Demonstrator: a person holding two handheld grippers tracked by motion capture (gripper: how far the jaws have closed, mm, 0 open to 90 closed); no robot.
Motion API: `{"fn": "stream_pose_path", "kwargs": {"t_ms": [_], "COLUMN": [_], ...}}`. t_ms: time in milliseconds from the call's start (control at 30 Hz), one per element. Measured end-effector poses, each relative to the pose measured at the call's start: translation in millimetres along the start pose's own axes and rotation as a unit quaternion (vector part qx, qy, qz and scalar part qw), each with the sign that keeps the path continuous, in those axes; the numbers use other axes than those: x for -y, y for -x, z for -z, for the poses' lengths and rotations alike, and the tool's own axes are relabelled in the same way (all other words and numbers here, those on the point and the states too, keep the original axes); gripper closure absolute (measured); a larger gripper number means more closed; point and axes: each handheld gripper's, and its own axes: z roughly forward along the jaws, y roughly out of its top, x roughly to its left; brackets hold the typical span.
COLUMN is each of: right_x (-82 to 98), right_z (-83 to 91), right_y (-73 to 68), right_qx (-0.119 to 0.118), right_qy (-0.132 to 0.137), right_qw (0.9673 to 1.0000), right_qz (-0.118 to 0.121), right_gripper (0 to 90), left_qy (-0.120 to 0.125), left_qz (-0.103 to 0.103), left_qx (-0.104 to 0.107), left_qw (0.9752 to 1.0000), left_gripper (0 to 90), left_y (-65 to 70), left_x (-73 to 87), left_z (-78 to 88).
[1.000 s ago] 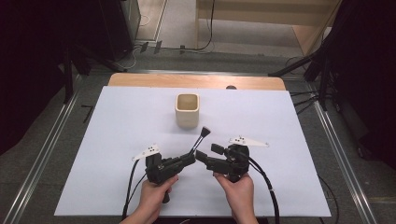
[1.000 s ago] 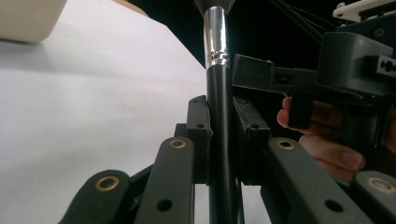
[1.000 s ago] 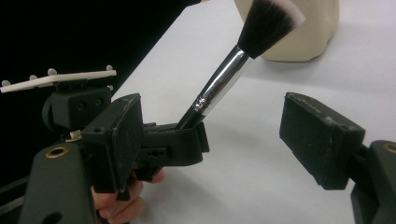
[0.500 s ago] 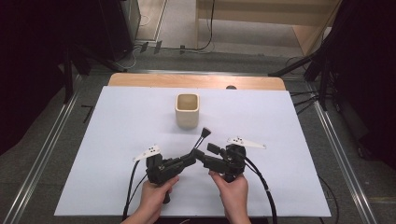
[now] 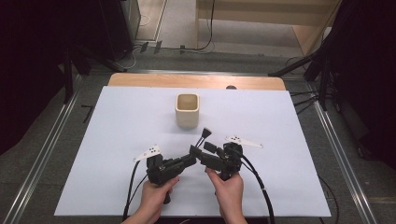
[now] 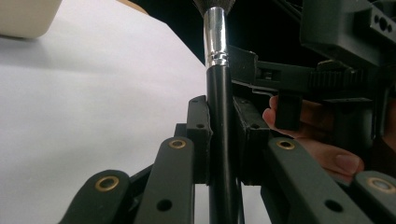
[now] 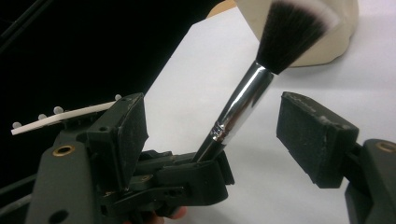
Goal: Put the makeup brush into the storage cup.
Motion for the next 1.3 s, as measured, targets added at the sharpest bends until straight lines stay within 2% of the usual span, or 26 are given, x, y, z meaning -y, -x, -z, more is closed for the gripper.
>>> {"fn": "stream_pose_path", "kwargs": {"t_ms": [300,567,967,1300], "right_x": [-1.2,-1.9,-2.6,-2.7], "right_z": [-9.1,-13.7,-13.4,-11.9], "right_y": [0.1,0.8,5.0,7.7], "right_qx": [-0.005,-0.01,-0.001,-0.003], "right_qy": [-0.005,-0.008,-0.008,-0.007], "right_qw": [0.9999,0.9998,0.9993,0.9985], "right_qz": [-0.009,-0.018,-0.037,-0.053], "right_gripper": [26.7,33.8,54.3,64.8], "left_qy": [0.0,0.0,0.003,0.002], "left_qz": [0.002,0.001,-0.001,-0.001], "left_qx": [0.007,0.007,0.006,0.01], "left_qw": [1.0,1.0,1.0,0.9999], "left_gripper": [78.9,78.9,78.8,78.9], "left_y": [-0.2,0.2,0.2,1.2], "left_x": [0.9,1.6,2.1,3.7], "left_z": [-1.6,-1.9,-1.4,-2.9]}}
